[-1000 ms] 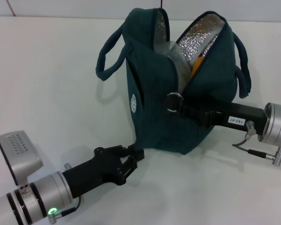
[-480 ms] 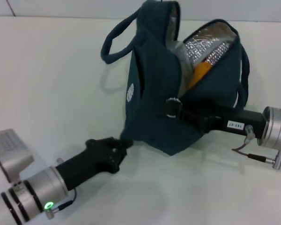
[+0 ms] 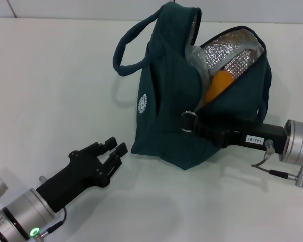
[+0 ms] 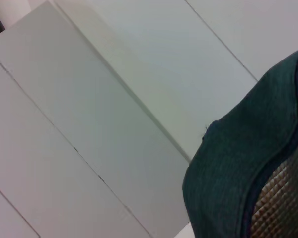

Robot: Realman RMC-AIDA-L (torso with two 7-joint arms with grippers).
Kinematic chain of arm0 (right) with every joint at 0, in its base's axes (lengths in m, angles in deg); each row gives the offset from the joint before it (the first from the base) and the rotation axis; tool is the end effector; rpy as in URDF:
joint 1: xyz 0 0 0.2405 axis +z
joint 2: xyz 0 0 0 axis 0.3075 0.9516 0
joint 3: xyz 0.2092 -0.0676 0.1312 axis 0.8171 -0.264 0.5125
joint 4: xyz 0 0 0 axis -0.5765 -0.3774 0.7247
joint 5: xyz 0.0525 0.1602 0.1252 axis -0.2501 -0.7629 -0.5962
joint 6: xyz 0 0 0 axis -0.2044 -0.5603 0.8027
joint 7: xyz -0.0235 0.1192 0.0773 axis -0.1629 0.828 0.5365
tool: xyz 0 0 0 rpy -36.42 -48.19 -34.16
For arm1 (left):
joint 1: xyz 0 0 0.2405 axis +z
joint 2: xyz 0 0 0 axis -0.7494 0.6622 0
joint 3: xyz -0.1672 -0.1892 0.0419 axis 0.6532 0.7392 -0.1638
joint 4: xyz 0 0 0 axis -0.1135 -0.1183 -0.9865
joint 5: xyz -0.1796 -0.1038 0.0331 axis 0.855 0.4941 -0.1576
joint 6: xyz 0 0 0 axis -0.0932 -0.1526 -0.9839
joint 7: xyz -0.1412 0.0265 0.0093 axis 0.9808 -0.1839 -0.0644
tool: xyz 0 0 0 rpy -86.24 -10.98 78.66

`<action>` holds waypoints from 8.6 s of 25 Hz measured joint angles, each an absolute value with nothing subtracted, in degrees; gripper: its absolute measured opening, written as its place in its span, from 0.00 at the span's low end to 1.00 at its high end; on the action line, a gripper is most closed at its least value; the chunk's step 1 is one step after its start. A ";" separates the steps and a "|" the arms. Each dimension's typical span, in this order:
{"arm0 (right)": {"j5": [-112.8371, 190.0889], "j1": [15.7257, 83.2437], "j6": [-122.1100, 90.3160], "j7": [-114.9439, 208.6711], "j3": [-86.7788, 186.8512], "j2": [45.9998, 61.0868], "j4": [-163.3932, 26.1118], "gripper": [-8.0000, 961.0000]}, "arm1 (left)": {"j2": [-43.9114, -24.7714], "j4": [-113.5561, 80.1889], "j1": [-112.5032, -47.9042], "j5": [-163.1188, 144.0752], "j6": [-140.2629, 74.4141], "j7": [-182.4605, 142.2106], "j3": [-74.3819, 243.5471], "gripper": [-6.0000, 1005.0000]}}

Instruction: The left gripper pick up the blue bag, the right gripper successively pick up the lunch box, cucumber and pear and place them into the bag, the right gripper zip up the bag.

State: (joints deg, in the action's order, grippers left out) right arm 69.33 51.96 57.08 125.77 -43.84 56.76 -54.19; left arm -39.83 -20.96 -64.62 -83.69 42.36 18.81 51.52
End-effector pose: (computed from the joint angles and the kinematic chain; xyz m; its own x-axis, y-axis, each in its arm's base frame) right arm 0.2037 0.3111 -0.0726 0.4916 -0.5842 -0.6457 -0.5601 -0.7800 0.2792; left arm -0.3267 0.2106 -0.0805 0.4918 0.3313 0.8052 0.7749 -0.5883 -0.2312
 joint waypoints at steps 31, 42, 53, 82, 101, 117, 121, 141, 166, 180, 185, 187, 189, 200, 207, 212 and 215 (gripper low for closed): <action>69.36 52.35 57.24 125.69 -44.64 56.84 -53.93 0.02 | -40.19 -26.59 -70.10 -81.63 45.72 12.95 47.39 0.72; 69.35 52.36 57.03 125.76 -44.50 56.84 -53.79 0.02 | -40.19 -26.62 -71.25 -80.77 43.71 13.45 47.43 0.64; 69.35 52.36 57.00 125.64 -44.49 56.79 -53.81 0.02 | -40.12 -26.61 -71.95 -81.50 42.85 13.90 46.93 0.60; 69.12 52.30 59.56 129.72 -41.93 55.90 -53.89 0.02 | -40.19 -26.80 -72.33 -81.63 37.20 11.97 46.95 0.12; 71.53 53.51 58.80 131.32 -40.60 56.22 -54.18 0.02 | -40.17 -26.84 -72.37 -80.45 37.16 9.60 47.38 0.09; 75.85 51.78 60.10 137.43 -40.42 54.84 -54.56 0.02 | -40.19 -27.25 -73.45 -76.58 37.62 11.41 47.43 0.08; 75.87 51.85 59.42 138.65 -40.63 54.71 -55.00 0.02 | -40.14 -27.25 -73.80 -76.69 37.65 12.41 47.38 0.08; 76.03 51.86 57.71 139.35 -40.68 53.94 -55.08 0.14 | -39.93 -26.83 -73.77 -76.38 37.68 14.13 47.43 0.07; 75.77 50.19 56.39 138.60 -40.27 53.58 -54.25 0.02 | -39.84 -26.80 -73.49 -76.28 37.68 14.19 47.43 0.08; 75.76 47.78 62.39 133.74 -34.89 53.72 -53.23 0.02 | -39.84 -26.80 -73.45 -76.46 37.68 14.19 47.43 0.08; 75.54 47.44 62.43 131.52 -34.28 54.18 -51.29 0.02 | -39.87 -26.80 -73.37 -76.53 37.68 13.93 47.37 0.09; 75.61 47.32 62.44 130.42 -33.17 54.46 -50.71 0.02 | -39.91 -26.80 -73.34 -76.65 37.68 13.79 47.25 0.09; 75.66 47.25 62.45 129.14 -31.90 54.71 -50.50 0.02 | -39.92 -26.80 -73.32 -76.79 37.68 13.76 47.05 0.09; 75.82 47.75 61.86 123.98 -29.80 55.02 -47.88 0.02 | -39.92 -26.80 -73.32 -77.04 37.68 13.68 46.84 0.09; 75.84 48.17 61.87 121.28 -28.29 56.00 -47.53 0.02 | -39.98 -26.80 -73.32 -78.48 37.67 13.53 46.81 0.09; 75.52 47.87 62.36 120.15 -25.89 56.13 -47.46 0.02 | -40.01 -26.80 -73.18 -79.31 37.58 12.83 46.81 0.09; 75.44 47.97 62.43 120.13 -25.10 56.13 -47.42 0.02 | -40.02 -26.80 -73.17 -79.80 37.58 12.33 46.81 0.09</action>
State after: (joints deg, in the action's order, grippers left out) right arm 75.44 47.97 62.43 120.13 -25.10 56.13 -47.42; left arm -40.02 -26.80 -73.17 -79.80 37.58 12.33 46.81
